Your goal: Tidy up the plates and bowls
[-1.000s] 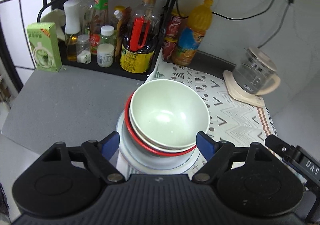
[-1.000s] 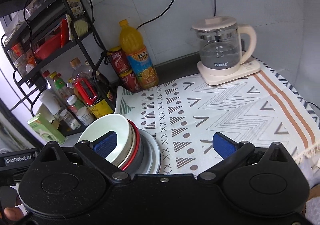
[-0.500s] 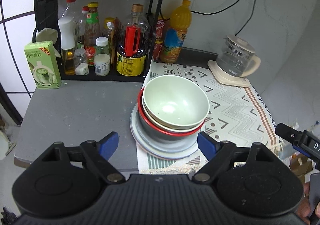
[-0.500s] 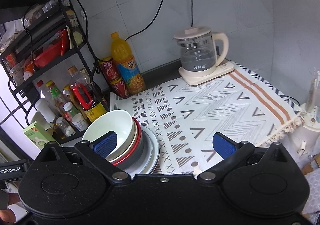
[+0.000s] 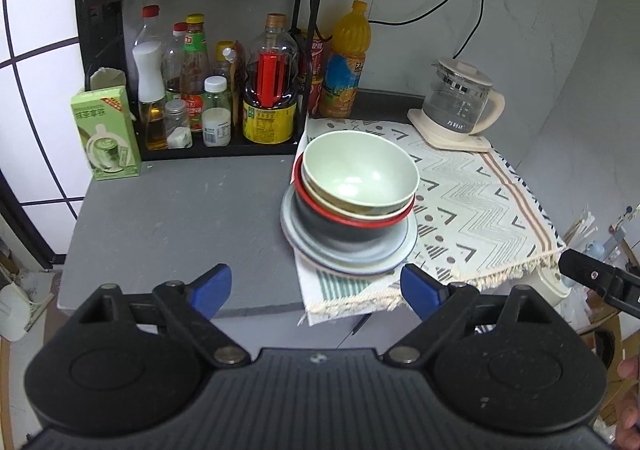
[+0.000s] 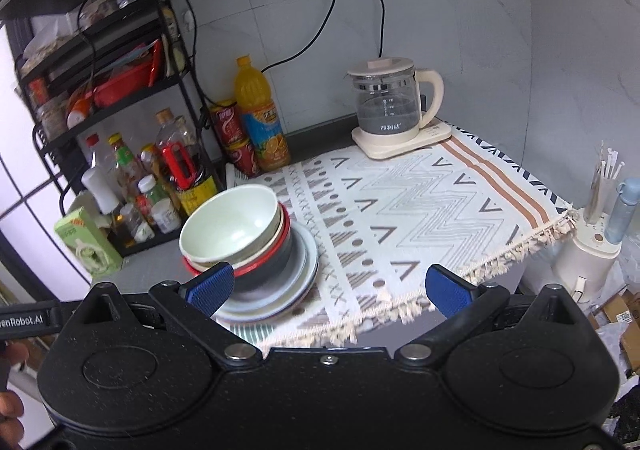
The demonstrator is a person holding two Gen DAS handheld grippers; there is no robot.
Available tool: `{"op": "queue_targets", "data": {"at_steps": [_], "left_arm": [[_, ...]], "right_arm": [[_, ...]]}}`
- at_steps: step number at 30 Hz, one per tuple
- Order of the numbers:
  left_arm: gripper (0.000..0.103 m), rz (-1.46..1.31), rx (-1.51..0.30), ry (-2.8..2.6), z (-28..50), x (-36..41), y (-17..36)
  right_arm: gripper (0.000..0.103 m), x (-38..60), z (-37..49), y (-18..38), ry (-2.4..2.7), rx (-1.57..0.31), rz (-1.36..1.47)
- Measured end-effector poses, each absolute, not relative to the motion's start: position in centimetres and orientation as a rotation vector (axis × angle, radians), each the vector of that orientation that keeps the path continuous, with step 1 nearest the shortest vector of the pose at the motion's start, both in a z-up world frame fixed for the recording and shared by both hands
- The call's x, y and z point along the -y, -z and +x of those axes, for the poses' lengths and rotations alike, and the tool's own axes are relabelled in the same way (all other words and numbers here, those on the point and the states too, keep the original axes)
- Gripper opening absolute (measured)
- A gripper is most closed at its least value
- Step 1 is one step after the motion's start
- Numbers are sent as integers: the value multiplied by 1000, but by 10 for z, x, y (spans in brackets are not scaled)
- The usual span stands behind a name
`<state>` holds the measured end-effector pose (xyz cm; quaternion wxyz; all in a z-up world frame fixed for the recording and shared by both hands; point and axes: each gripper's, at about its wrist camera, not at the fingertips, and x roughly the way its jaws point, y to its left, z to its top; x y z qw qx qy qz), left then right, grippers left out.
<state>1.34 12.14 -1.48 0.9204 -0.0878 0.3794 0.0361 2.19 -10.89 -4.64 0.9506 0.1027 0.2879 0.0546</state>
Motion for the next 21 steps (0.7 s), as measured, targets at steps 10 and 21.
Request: {"op": "queue_targets", "data": {"at_steps": [10, 21], "left_arm": [[95, -134, -725, -67, -26, -123, 12], [103, -124, -710, -51, -52, -122, 13]], "right_arm": [[103, 104, -16, 50, -104, -572, 157], [103, 105, -45, 54, -100, -571, 136]]}}
